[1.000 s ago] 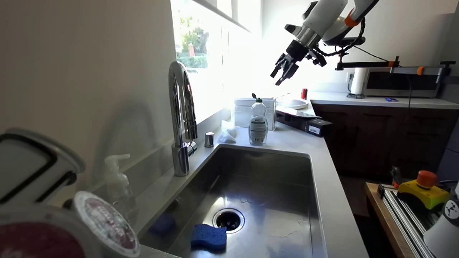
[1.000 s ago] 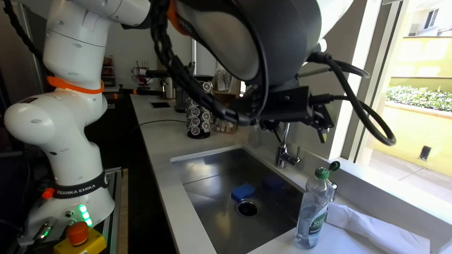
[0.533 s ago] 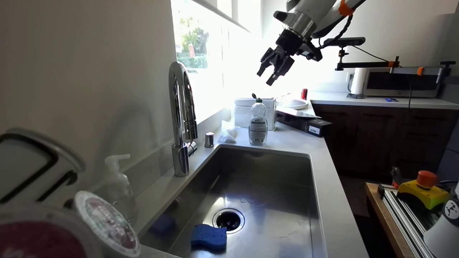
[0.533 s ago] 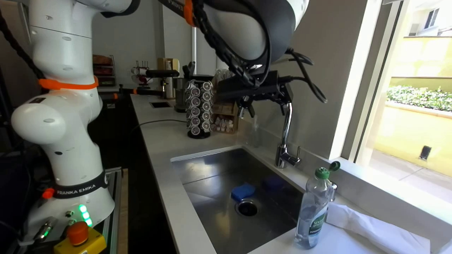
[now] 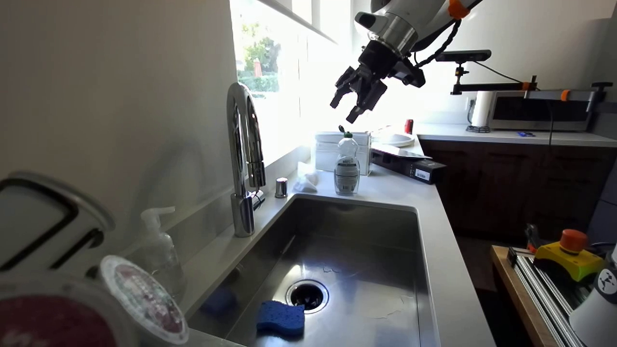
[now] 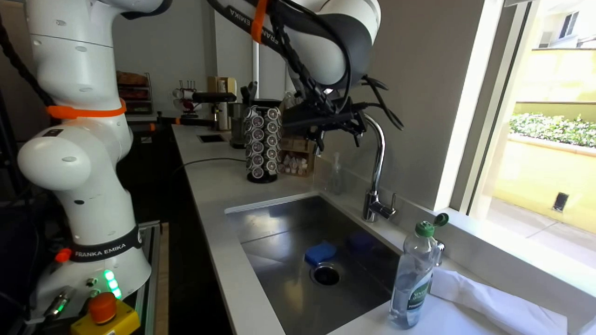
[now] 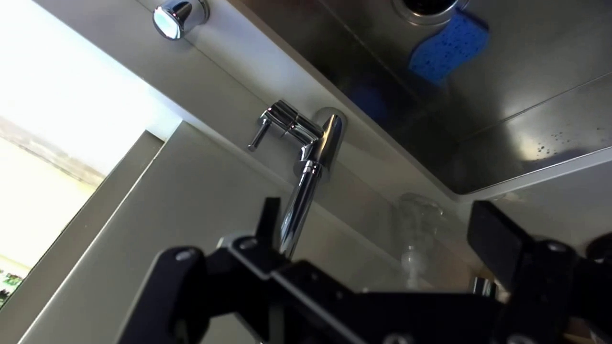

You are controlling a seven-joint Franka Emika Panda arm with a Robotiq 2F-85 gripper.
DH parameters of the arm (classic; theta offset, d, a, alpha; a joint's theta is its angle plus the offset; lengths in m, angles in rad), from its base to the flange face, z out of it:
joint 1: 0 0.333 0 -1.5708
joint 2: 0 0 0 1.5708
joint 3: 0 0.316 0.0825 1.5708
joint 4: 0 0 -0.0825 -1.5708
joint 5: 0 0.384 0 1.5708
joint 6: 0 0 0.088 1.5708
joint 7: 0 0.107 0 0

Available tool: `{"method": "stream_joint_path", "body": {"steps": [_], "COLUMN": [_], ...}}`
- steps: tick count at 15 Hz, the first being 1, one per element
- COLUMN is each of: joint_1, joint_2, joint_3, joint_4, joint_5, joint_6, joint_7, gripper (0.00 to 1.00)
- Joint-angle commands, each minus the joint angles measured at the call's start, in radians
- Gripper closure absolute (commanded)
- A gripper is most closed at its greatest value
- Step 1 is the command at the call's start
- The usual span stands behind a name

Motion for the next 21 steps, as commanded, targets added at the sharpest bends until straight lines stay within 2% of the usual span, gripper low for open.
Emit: {"method": "stream_joint_path", "body": {"steps": [1,2,3,7,13,21], "joint_1": [-0.034,-0.036,-0.032,-0.014,-0.008,0.009], "joint_2": [0.000,0.000,-0.013,-0.064,-0.159,-0.229], "joint_3": [0.028,0.028,0.032,0.067,0.164,0.265], "joint_4": [0.000,0.000,-0.020,-0.083,-0.170,-0.246], "joint_5": [0.001,0.001,0.001,0.001,-0.004,-0.005], "joint_6": [-0.001,-0.001,-0.036,-0.057,-0.124,-0.162], "joint_7": [-0.004,-0.004,0.041,0.235,0.478,0.665], "gripper": [0.00,0.00,0.00,0.00,0.00,0.00]}}
